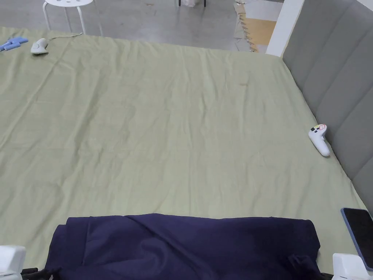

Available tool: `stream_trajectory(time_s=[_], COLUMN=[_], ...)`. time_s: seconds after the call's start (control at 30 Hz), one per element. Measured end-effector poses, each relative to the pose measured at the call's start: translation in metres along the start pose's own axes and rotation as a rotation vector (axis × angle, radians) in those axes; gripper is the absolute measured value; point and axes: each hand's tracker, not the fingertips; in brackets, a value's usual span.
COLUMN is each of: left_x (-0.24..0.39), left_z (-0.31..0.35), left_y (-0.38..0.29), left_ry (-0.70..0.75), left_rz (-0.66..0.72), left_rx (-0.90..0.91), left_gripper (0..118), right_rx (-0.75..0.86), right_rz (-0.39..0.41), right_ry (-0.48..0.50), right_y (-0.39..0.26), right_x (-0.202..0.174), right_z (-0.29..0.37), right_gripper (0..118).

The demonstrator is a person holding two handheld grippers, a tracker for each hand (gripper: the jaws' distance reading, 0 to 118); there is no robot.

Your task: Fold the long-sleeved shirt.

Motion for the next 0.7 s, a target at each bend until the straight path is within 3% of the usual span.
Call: stream_trajectory(time_s=[0.13,0.17,0.2,0.23,0.27,0.3,0.4,0.5,0.6,0.63,0.7], left_x=[0.009,0.013,0.018,0.022,0.026,0.03,0.051,0.078,0.114,0.124,0.135], left_z=[-0.003,-0.004,-0.002,0.002,0.01,0.019,0.057,0.058,0.056,0.055,0.05], left_y=[-0.007,-0.006,-0.005,-0.004,-0.001,0.003,0.019,0.037,0.052,0.055,0.061], left_ry=[0.009,0.035,0.076,0.105,0.118,0.106,0.124,0.259,0.365,0.372,0.365], left_rz=[-0.021,-0.044,-0.064,-0.062,-0.063,-0.055,-0.025,-0.03,-0.032,-0.034,-0.042], left_rx=[0.003,0.009,0.019,0.055,0.088,0.137,0.32,0.487,0.619,0.666,0.711], left_gripper=[16,35,66,93,111,108,107,109,107,99,37], right_rx=[0.011,0.023,0.025,0.033,0.052,0.11,0.354,0.595,0.741,0.781,0.842], right_rz=[-0.025,-0.024,-0.007,-0.008,-0.004,0.021,0.047,0.066,0.096,0.106,0.141], right_ry=[-0.012,-0.018,-0.033,-0.058,-0.071,-0.059,-0.034,-0.099,-0.091,-0.092,-0.142], right_y=[-0.007,-0.008,-0.007,-0.004,0.0,0.004,0.026,0.043,0.051,0.051,0.052], right_x=[-0.004,-0.008,-0.012,-0.017,-0.023,-0.026,-0.055,-0.098,-0.133,-0.145,-0.163], right_z=[-0.004,-0.003,0.001,0.007,0.018,0.026,0.068,0.088,0.082,0.08,0.07], right_gripper=[10,19,40,73,110,118,118,118,114,102,30])
